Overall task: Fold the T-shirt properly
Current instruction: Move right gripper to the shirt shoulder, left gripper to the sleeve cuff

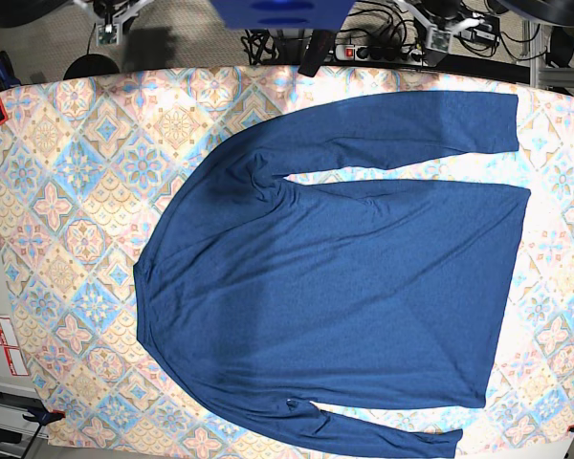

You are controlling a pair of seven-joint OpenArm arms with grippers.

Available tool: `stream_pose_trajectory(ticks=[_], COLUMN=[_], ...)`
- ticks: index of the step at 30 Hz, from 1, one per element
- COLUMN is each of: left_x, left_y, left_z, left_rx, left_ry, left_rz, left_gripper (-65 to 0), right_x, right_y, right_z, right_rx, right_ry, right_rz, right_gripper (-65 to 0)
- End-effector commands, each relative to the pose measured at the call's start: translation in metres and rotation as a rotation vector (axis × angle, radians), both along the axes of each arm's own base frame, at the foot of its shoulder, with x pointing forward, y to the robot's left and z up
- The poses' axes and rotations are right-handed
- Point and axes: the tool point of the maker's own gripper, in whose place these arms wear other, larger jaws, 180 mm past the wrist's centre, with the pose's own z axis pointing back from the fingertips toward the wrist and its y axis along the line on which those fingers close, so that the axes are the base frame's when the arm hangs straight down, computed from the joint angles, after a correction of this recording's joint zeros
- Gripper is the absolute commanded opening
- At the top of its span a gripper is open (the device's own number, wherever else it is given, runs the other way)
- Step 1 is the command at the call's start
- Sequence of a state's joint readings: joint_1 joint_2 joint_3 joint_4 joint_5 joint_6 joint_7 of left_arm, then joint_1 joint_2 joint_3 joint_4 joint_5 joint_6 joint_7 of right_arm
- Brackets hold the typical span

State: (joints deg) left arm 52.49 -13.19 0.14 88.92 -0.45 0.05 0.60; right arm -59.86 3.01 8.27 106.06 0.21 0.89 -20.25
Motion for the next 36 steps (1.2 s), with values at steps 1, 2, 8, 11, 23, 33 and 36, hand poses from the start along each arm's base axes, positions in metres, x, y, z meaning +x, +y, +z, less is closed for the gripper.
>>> stream_pose_trajectory(ticks=[1, 2, 8, 11, 23, 33, 36], left_x=[0.008, 0.011, 0.027, 0.031, 0.044, 0.043, 0.05], left_y=[-0.007, -0.009, -0.015, -0.012, 0.022, 0.083, 0.099], left_z=[0.014, 0.018, 0.04, 0.044, 0.072, 0.073, 0.079], left_rx=[-0.017, -0.02, -0.048, -0.098, -0.359, -0.45, -0.46], left_ry=[-0.046, -0.055, -0.121, -0.136, -0.181, -0.116, -0.157], left_rz=[-0.013, -0.014, -0.004, 0.061, 0.364, 0.653, 0.699], left_gripper=[-65.0, -65.0, -65.0, -65.0, -65.0, -65.0, -62.4], right_x=[0.0, 0.004, 0.01, 0.014, 0.064, 0.103, 0.112], right_y=[-0.002, -0.001, 0.001, 0.003, 0.064, 0.131, 0.151], right_z=[0.01, 0.013, 0.02, 0.023, 0.021, 0.029, 0.033], right_rx=[-0.012, -0.013, -0.012, -0.011, 0.126, 0.252, 0.286], right_ry=[-0.011, -0.018, -0.02, -0.035, -0.145, -0.227, -0.253], right_rz=[0.008, 0.01, 0.015, 0.019, 0.105, 0.327, 0.386], right_gripper=[-64.8, -64.8, -64.8, -64.8, -64.8, -64.8, -64.8])
